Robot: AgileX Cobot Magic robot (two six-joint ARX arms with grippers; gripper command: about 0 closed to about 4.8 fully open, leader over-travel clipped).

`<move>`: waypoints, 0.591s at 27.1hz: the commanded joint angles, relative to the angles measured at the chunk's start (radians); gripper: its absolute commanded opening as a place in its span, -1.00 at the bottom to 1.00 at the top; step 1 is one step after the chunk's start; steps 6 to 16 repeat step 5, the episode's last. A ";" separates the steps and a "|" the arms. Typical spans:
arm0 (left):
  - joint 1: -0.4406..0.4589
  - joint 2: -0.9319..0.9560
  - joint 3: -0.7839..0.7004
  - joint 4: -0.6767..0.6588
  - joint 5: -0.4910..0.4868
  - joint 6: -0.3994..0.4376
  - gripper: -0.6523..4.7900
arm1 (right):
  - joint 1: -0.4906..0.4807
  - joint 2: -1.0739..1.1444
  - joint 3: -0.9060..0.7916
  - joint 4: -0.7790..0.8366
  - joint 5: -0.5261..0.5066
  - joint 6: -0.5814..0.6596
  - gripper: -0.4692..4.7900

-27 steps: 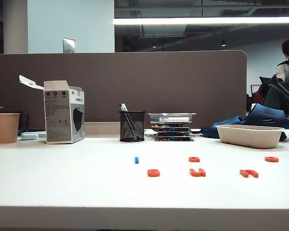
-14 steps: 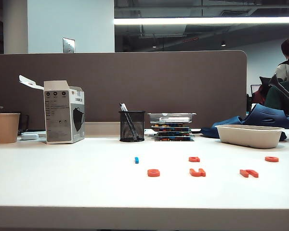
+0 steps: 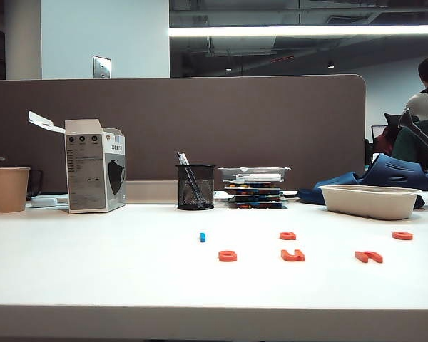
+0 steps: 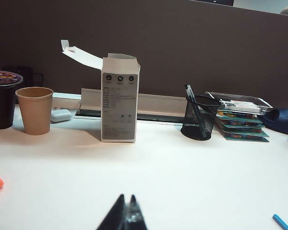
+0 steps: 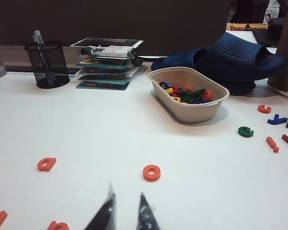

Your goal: Select the appropriate letters from the row of letter magnets placed on the table to arrange into the word "sun".

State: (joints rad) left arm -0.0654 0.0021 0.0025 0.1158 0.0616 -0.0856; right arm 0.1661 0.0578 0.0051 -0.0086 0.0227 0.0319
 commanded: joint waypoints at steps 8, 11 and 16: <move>0.000 0.000 0.005 0.011 0.006 0.000 -0.78 | 0.001 0.000 -0.006 0.012 0.001 -0.003 -0.60; 0.000 0.000 0.005 0.011 0.006 0.000 -0.78 | 0.001 0.000 -0.006 0.012 0.001 -0.003 -0.60; 0.000 0.000 0.005 0.011 0.006 0.000 -0.78 | 0.001 0.000 -0.006 0.012 0.001 -0.003 -0.60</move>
